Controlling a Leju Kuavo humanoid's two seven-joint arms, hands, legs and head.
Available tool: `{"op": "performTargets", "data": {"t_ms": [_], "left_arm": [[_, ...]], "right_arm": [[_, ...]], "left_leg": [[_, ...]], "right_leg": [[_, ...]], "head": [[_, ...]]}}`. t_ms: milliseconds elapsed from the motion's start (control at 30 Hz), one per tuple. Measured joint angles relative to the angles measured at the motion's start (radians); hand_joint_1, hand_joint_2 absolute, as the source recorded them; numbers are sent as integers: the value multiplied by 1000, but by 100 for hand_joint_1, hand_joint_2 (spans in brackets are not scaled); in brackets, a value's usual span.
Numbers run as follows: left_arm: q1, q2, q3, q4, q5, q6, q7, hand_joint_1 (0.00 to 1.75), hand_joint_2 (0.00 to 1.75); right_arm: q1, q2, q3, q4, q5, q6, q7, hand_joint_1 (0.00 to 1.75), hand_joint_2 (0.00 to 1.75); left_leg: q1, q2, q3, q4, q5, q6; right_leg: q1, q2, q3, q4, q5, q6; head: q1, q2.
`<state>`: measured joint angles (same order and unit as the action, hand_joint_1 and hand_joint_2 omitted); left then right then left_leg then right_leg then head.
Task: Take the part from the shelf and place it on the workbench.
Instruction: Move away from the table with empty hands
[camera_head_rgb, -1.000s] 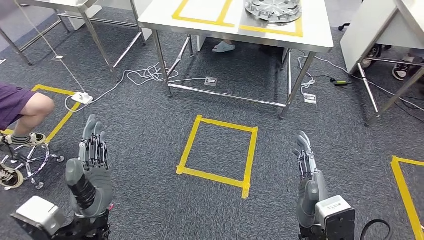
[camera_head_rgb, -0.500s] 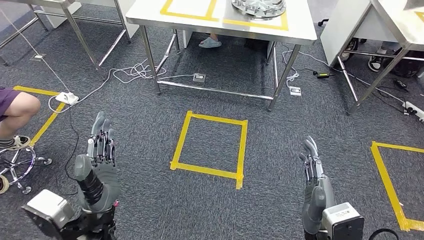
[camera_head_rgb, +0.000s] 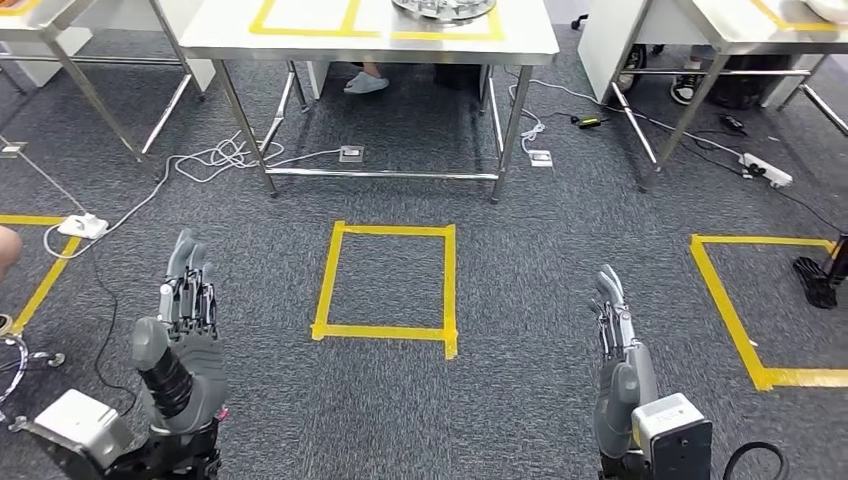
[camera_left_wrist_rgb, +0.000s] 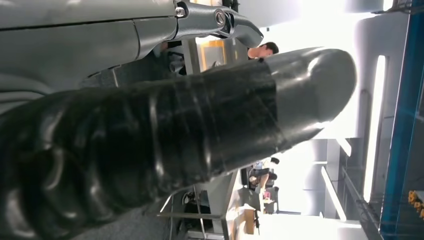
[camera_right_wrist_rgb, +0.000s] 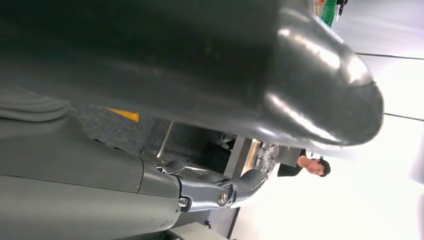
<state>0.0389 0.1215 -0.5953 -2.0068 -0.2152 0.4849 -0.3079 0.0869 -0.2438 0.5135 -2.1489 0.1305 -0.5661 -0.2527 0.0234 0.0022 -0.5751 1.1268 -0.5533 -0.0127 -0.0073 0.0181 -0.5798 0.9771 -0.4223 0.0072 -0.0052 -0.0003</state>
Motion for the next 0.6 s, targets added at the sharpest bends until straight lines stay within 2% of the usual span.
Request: {"op": "performTargets", "data": {"t_ms": [33,67,100,167,200,233,300,333,367,400,433,467,500,567,600], "left_arm": [[0,0,0,0,0,0,0,0,0],[0,0,0,0,0,0,0,0,0],[0,0,0,-1,0,0,0,0,0],[0,0,1,-1,0,0,0,0,0],[-1,0,1,-1,0,0,0,0,0],[-1,0,1,-1,0,0,0,0,0],[0,0,1,-1,0,0,0,0,0],[0,-1,1,-1,0,0,0,0,0],[0,-1,1,-1,0,0,0,0,0],[0,-1,1,-1,0,0,0,0,0],[1,-1,1,-1,0,0,0,0,0],[1,-1,1,-1,0,0,0,0,0],[0,-1,1,-1,0,0,0,0,0],[0,-1,1,-1,0,0,0,0,0],[0,-1,1,-1,0,0,0,0,0]], "right_arm": [[0,0,0,0,0,0,0,0,0],[0,0,0,0,0,0,0,0,0],[0,0,0,0,0,0,0,0,0],[1,0,0,-1,0,0,0,0,0],[2,0,0,-1,0,-1,0,0,0],[2,0,0,-1,0,-1,0,0,0],[2,-1,0,-1,0,-2,0,0,0],[2,-1,0,-1,0,-2,0,0,0],[2,-1,0,-1,0,-2,0,0,0],[2,-1,0,-1,0,-3,0,0,0],[2,-1,0,-1,0,-3,0,0,0],[2,-1,0,-1,0,-3,0,0,0],[2,-1,0,-1,0,-3,0,0,0],[0,-1,0,-2,0,-3,0,0,0],[-2,-1,0,-2,0,-3,0,0,0]], "left_leg": [[0,-5,39,-59,17,2],[1,-10,63,-98,24,5],[0,-15,70,-112,23,11],[-1,-16,60,-109,31,26],[-1,-14,54,-109,36,36],[0,-12,46,-110,42,45],[-1,-6,28,-110,57,58],[-3,-4,17,-110,65,62],[-5,-1,5,-109,73,63],[-8,2,-7,-109,81,64],[-12,5,-18,-108,89,64],[-15,7,-27,-107,96,64],[-17,9,-34,-107,102,64],[-19,12,-45,-107,115,60],[-18,15,-48,-107,122,55]], "right_leg": [[0,4,-9,8,2,5],[0,6,-16,15,4,12],[2,8,-22,21,8,18],[2,10,-34,26,17,31],[0,8,-44,33,12,36],[-1,5,-57,52,-6,41],[-4,-4,-95,149,-82,49],[-5,-6,-115,217,-123,51],[-5,-7,-129,277,-152,52],[-5,-7,-130,311,-162,52],[-3,-7,-113,310,-153,48],[-1,-7,-78,270,-131,41],[4,-8,-29,204,-108,31],[15,-14,62,68,-95,9],[20,-16,83,27,-98,1]], "head": [[-4,0],[-6,0],[-7,0],[-3,0],[0,0],[5,0],[19,0],[27,0],[33,0],[36,0],[40,0],[43,0],[44,0],[44,0],[44,0]]}}
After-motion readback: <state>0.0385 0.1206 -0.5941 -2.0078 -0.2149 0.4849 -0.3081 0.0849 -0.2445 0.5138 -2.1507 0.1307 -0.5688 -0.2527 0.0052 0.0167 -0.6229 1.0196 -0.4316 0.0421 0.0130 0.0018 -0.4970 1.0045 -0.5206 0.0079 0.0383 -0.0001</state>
